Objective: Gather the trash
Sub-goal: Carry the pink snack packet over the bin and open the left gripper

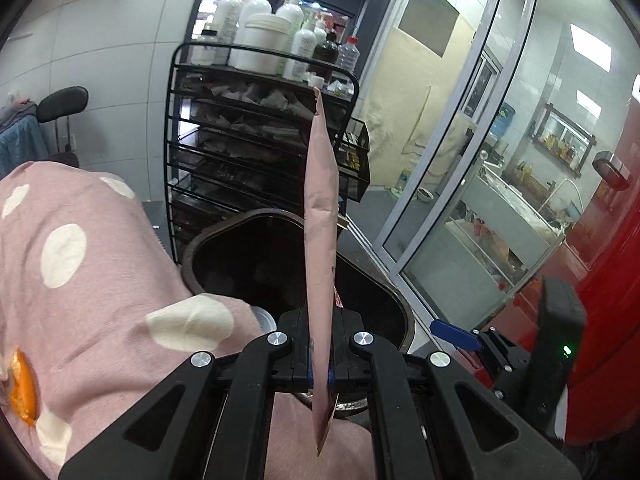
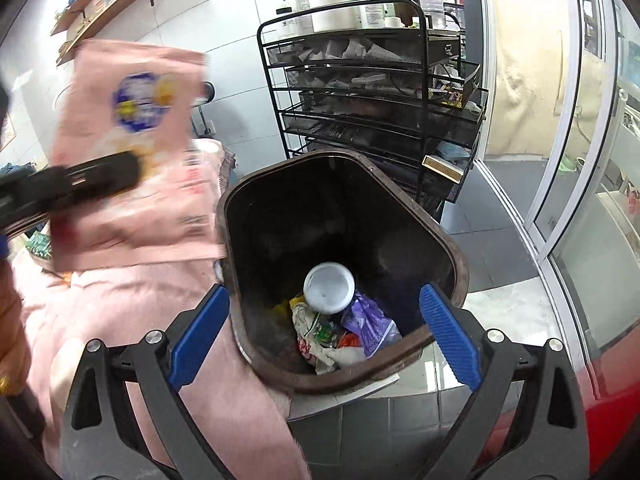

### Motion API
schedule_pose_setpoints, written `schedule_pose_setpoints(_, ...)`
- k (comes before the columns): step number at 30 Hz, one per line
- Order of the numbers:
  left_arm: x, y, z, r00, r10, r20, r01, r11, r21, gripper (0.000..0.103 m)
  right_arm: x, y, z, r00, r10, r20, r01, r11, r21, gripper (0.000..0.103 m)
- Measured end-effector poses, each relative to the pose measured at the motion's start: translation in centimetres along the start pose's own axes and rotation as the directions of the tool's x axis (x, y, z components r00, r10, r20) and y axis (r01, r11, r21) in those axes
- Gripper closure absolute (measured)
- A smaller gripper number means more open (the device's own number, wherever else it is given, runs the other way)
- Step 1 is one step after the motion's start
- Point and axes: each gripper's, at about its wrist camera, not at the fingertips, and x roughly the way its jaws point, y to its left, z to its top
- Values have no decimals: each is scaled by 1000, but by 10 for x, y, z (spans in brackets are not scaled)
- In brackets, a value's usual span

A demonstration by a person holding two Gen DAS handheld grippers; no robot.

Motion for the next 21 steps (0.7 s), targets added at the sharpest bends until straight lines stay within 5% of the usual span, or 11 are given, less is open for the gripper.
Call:
schedule_pose_setpoints(18, 66, -15, 8, 987, -15, -159, 17, 1000, 16, 98, -12, 3, -14, 1000, 16, -9, -16, 1000, -14, 8)
schedule_pose_setpoints(21, 71, -17, 7, 983, 3, -186, 6, 999, 46, 70, -13, 3, -16, 1000, 12, -14, -12, 1000, -15, 8)
